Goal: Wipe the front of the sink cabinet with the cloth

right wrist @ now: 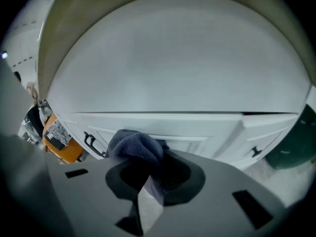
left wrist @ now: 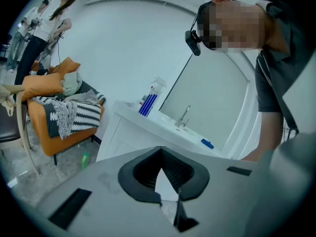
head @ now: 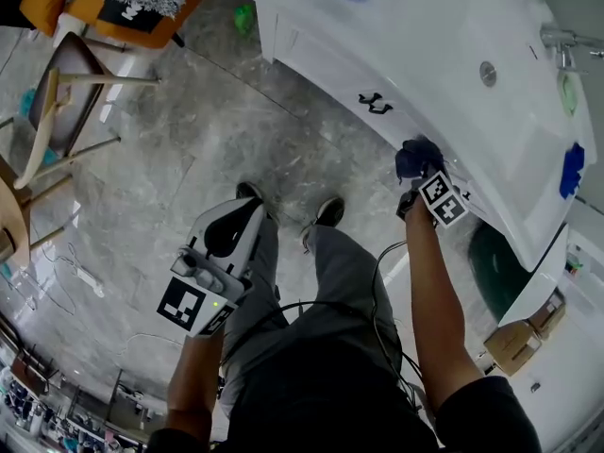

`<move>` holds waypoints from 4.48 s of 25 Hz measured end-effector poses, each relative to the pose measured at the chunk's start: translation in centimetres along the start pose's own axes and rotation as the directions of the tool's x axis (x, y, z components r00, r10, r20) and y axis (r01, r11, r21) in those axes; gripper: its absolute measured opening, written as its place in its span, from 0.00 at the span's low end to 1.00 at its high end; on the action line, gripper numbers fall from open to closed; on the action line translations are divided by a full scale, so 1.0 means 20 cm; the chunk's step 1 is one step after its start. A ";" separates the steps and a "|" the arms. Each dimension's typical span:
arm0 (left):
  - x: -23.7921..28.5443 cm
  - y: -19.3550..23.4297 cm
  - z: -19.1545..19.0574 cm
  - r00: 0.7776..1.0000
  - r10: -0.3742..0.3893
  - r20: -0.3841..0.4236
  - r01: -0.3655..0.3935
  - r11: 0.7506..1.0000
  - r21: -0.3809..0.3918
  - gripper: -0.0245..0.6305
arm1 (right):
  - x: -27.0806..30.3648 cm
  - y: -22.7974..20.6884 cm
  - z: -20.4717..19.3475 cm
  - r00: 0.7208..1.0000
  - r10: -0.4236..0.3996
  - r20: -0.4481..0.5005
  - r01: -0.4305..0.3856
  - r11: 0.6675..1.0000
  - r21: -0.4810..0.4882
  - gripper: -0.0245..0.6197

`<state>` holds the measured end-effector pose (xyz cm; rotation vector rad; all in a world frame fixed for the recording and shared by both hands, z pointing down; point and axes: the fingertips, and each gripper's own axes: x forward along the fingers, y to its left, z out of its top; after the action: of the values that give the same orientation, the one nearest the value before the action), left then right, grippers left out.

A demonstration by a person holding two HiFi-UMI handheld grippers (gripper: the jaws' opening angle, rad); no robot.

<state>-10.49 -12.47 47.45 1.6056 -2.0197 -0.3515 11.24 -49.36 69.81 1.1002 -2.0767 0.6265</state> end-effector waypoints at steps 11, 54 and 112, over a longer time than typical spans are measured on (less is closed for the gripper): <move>0.01 0.08 -0.11 1.000 0.018 -0.024 -0.018 0.999 -0.031 0.04 | 0.25 0.23 -0.11 0.999 0.045 -0.030 -0.045 0.999 0.004 0.13; 0.19 0.32 -0.74 0.998 0.034 -0.054 -0.038 0.996 -0.077 0.04 | 0.92 -0.21 -0.77 0.981 -0.018 -0.195 0.046 0.990 0.137 0.13; -0.39 -0.46 0.76 0.989 -0.086 -0.119 0.120 0.940 0.320 0.04 | -1.23 0.79 0.23 0.918 0.339 0.207 -0.209 0.855 -0.475 0.13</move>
<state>-10.16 -9.21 28.35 1.8908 -1.9956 0.0346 6.13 -31.55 46.69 0.6557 -2.4911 0.0988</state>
